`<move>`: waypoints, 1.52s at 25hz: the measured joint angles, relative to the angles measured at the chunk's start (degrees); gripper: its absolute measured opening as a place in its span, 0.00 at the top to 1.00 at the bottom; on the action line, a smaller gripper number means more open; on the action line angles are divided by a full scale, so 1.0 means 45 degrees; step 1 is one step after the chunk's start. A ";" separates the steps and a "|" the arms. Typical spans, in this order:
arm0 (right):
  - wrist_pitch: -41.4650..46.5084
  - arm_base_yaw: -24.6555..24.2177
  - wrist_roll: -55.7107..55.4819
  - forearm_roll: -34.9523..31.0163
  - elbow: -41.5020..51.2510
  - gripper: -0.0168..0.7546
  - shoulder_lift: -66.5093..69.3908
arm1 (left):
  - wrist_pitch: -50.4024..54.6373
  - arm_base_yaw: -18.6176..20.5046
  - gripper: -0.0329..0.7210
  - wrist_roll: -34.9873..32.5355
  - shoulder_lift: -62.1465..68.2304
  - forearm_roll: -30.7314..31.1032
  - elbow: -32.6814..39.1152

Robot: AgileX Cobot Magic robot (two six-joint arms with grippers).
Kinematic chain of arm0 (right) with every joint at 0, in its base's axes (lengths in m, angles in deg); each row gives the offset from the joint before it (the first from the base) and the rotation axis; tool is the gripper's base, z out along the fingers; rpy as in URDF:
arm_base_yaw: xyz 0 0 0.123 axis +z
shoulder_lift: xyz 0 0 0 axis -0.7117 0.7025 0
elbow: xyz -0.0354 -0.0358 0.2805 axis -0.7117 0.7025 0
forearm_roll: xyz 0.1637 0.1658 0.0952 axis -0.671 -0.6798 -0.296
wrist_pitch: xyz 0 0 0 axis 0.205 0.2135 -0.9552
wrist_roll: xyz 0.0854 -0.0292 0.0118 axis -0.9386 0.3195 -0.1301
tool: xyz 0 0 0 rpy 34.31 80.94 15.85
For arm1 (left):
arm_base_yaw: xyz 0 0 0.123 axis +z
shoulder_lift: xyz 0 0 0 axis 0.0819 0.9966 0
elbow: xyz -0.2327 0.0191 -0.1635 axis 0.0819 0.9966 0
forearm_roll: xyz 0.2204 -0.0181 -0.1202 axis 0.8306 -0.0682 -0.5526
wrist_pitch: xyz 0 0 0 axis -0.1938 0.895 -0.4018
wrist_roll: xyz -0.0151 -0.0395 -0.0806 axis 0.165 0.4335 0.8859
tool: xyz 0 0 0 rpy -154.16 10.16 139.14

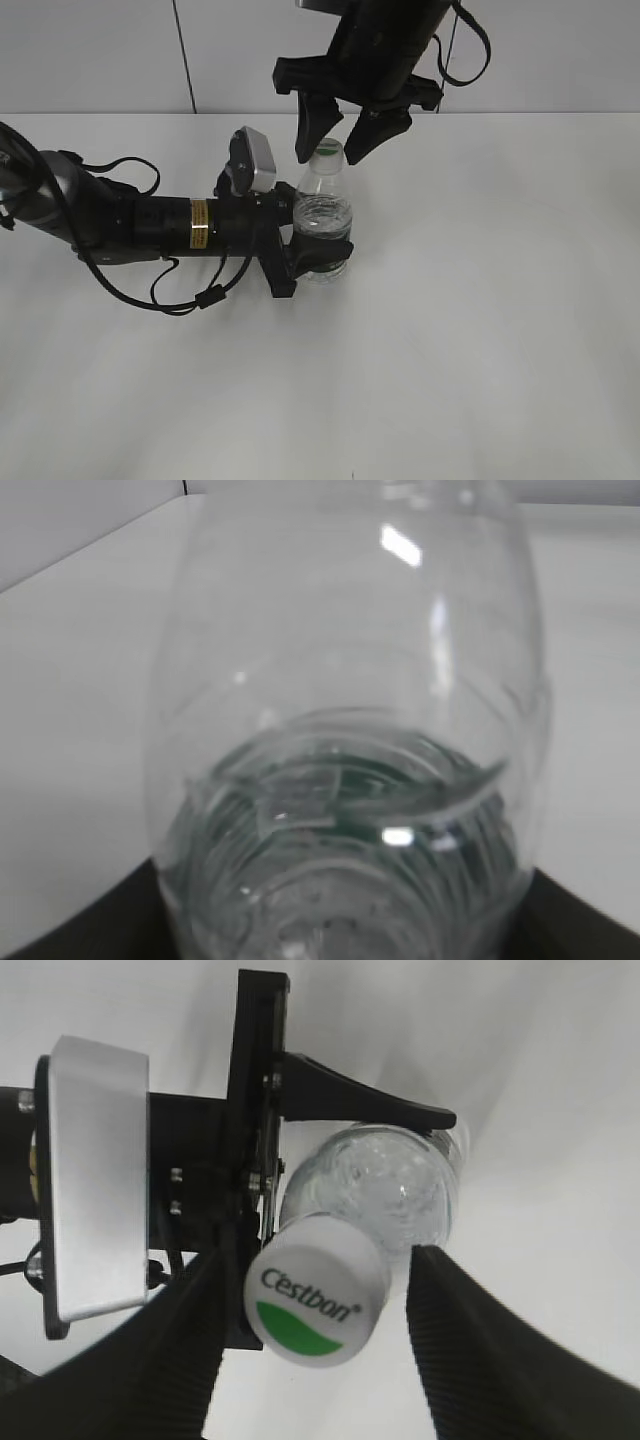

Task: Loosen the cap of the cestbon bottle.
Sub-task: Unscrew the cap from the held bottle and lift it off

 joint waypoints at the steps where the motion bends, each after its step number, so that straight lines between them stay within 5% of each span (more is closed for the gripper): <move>1: 0.0000 0.0000 0.0000 0.0018 0.0000 0.41 0.0000 | 0.0000 0.0000 0.40 0.0000 0.0000 0.0000 0.0000; 10: 0.0086 0.0014 0.0078 0.0139 -0.0009 0.58 0.0000 | 0.0031 -0.0004 0.40 0.0000 0.0000 -0.0043 0.0000; 19: 0.0183 0.0014 0.0656 0.0139 -0.0022 0.58 0.0000 | 0.0031 -0.0004 0.40 -0.0016 0.0000 -0.0052 0.0000; 38: 0.0346 0.0028 0.8946 0.0376 -0.0045 0.58 0.0000 | 0.0031 -0.0044 0.40 -0.0140 -0.0008 -0.0063 0.0000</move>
